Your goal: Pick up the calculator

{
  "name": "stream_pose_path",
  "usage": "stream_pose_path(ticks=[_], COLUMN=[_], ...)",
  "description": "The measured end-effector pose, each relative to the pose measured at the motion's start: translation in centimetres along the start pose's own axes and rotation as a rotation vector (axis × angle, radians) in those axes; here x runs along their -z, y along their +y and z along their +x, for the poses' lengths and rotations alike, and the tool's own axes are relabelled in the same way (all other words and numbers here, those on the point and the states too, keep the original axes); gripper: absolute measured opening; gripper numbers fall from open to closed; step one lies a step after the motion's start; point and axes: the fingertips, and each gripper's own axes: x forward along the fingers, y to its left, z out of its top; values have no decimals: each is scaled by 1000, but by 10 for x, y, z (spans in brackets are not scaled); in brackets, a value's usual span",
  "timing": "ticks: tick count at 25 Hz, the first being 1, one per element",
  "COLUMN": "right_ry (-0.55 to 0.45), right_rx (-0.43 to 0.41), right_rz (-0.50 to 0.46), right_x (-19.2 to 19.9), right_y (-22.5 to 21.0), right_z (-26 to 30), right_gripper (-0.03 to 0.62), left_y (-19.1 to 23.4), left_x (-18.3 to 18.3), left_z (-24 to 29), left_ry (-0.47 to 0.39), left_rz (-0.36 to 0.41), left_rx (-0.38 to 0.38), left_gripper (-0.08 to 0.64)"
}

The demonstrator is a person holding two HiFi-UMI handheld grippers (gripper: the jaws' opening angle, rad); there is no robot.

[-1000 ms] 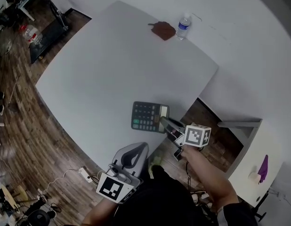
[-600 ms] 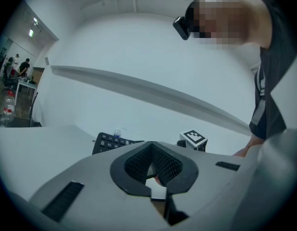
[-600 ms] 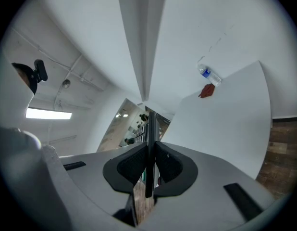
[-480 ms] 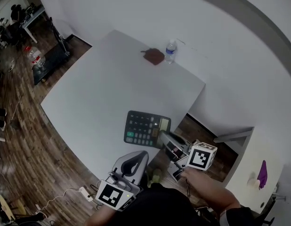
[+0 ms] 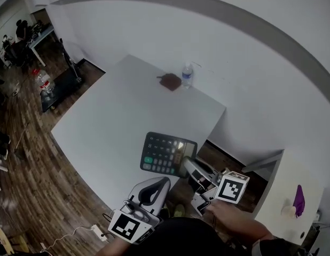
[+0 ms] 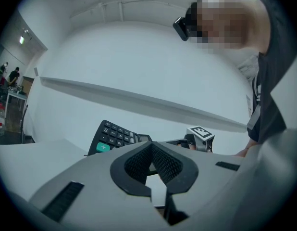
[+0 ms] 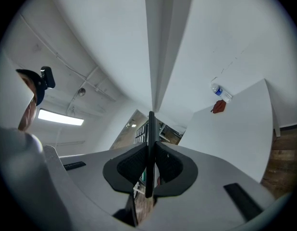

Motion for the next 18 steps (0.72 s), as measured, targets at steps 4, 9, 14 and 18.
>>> stream_pose_path(ticks=[4,9,14,18], right_ry=[-16,-34,-40,-42], right_rx=[-11,-30,-41,-41], right_rz=[-10,-54,-60,-39], right_x=[-4,-12,-8,-10], right_y=[10,24,34,29], right_z=[-4,-10,-15,-12], right_gripper=[54,52,52,52], left_y=[-6,-11,-22,-18], left_x=[-9,-15,-25,-23], left_z=[0,4,-3,0], left_ry=[-17,-25,-51,-52], left_rz=[20,28,41,40], left_rx=[14,21,41,33], left_gripper=[5,5,5,5])
